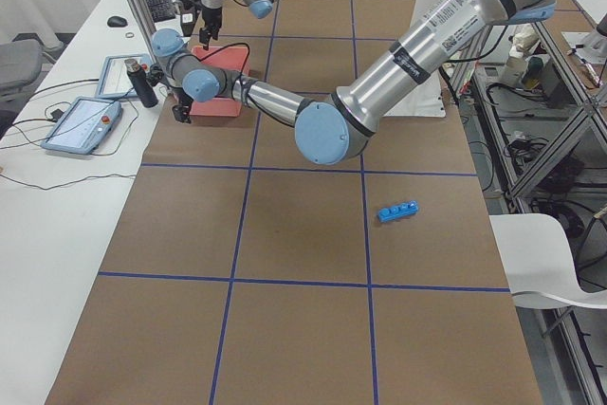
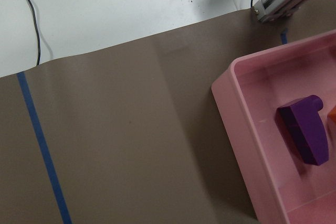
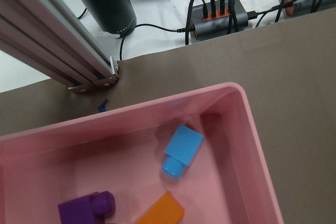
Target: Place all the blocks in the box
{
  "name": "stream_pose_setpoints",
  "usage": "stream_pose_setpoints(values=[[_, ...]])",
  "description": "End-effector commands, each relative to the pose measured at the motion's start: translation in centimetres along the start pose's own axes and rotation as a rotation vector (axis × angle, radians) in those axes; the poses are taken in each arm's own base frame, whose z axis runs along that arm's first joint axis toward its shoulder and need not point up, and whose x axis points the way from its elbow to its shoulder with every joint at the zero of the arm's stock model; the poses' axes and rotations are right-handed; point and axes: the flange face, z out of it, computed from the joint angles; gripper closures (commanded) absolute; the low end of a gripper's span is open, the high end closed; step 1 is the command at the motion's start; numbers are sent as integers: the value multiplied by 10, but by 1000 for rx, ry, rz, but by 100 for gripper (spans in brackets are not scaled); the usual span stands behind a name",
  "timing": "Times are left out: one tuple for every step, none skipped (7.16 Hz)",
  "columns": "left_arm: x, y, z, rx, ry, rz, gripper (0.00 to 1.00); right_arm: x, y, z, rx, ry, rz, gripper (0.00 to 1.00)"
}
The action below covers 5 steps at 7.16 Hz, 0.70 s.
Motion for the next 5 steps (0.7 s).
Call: stream_pose_setpoints(values=[[-21,74,-7,13,0,10,0,37,-47,-29,-36,-27,-40,0],[-30,109,-17,23,2,-53,0,52,-63,-47,-56,-1,-64,0],[-48,182,-28,42,-36,-131,0,68,-61,-63,-76,36,-100,0],[-47,244,-41,51,-62,-212,0,89,-59,-78,-90,36,-114,0],[-26,307,-28,8,-87,-264,0,112,-58,-90,-94,15,-106,0]])
